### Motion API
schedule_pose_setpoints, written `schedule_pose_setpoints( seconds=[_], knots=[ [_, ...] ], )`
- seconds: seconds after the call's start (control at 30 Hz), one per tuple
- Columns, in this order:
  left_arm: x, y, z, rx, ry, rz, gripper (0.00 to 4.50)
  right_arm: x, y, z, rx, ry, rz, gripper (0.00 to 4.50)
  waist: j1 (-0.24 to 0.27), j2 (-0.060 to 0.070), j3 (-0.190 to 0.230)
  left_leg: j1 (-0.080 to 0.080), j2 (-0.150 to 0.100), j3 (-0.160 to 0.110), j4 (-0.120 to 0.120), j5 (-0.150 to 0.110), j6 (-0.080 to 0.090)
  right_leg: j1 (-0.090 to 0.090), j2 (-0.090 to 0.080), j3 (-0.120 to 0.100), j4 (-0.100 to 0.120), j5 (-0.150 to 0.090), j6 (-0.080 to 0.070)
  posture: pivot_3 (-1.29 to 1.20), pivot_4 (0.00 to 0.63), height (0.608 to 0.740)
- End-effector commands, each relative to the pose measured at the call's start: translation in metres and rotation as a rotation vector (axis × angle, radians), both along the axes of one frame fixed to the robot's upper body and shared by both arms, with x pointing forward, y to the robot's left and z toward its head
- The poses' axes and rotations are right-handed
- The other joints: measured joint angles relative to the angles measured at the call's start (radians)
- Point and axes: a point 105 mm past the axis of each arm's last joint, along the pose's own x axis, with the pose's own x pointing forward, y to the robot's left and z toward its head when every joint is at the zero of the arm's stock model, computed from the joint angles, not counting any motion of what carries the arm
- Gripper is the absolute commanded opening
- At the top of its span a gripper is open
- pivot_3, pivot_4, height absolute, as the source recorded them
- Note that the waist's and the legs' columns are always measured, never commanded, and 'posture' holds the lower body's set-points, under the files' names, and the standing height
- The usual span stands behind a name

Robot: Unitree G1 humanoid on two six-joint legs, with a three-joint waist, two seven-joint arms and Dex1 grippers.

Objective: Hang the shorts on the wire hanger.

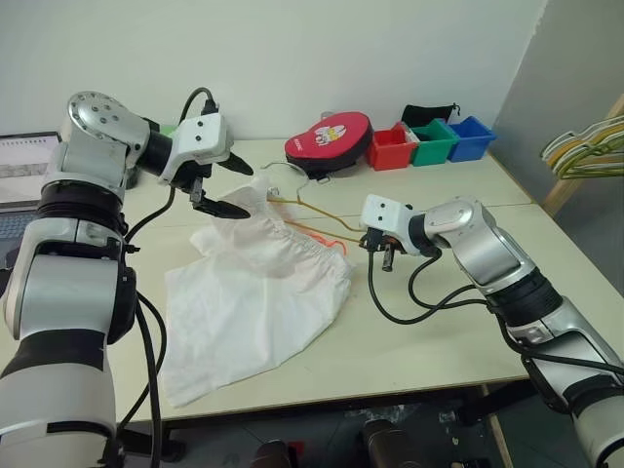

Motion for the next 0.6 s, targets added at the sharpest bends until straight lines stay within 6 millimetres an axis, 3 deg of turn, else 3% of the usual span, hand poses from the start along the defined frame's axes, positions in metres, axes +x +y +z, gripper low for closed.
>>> schedule_pose_setpoints(
  seconds=[0.03,0.23,0.53,0.6],
  knots=[
    [0.002,0.0,0.011,0.062,-0.09,-0.026,4.46,0.003,0.005,0.025,0.023,-0.095,0.023,0.0,0.0,0.0,0.0,0.0,0.0,0.0,0.0,0.0,0.0,0.0,0.0,0.0,0.0,0.0,0.0,-0.06,0.0,0.74],
    [0.01,-0.017,-0.003,0.105,-0.168,-0.09,4.46,0.001,0.018,0.036,0.018,-0.159,0.06,0.0,0.002,0.0,0.0,0.0,0.0,0.0,0.0,0.0,0.0,0.0,-0.001,0.0,0.0,0.0,0.0,-0.07,0.0,0.74],
    [0.009,-0.009,-0.028,0.251,-0.137,-0.123,4.46,-0.004,0.03,0.05,0.042,-0.197,0.081,0.0,-0.005,0.0,0.0,0.0,0.0,0.0,0.0,0.0,0.0,0.0,-0.001,0.0,0.001,0.0,0.0,-0.08,0.0,0.74],
    [0.01,-0.006,-0.028,0.249,-0.138,-0.104,4.11,-0.005,0.031,0.051,0.044,-0.199,0.084,0.0,-0.005,0.0,0.0,0.0,0.0,0.0,0.0,0.0,0.0,0.0,-0.001,0.0,0.001,0.0,0.0,-0.08,0.0,0.74]
  ],
)
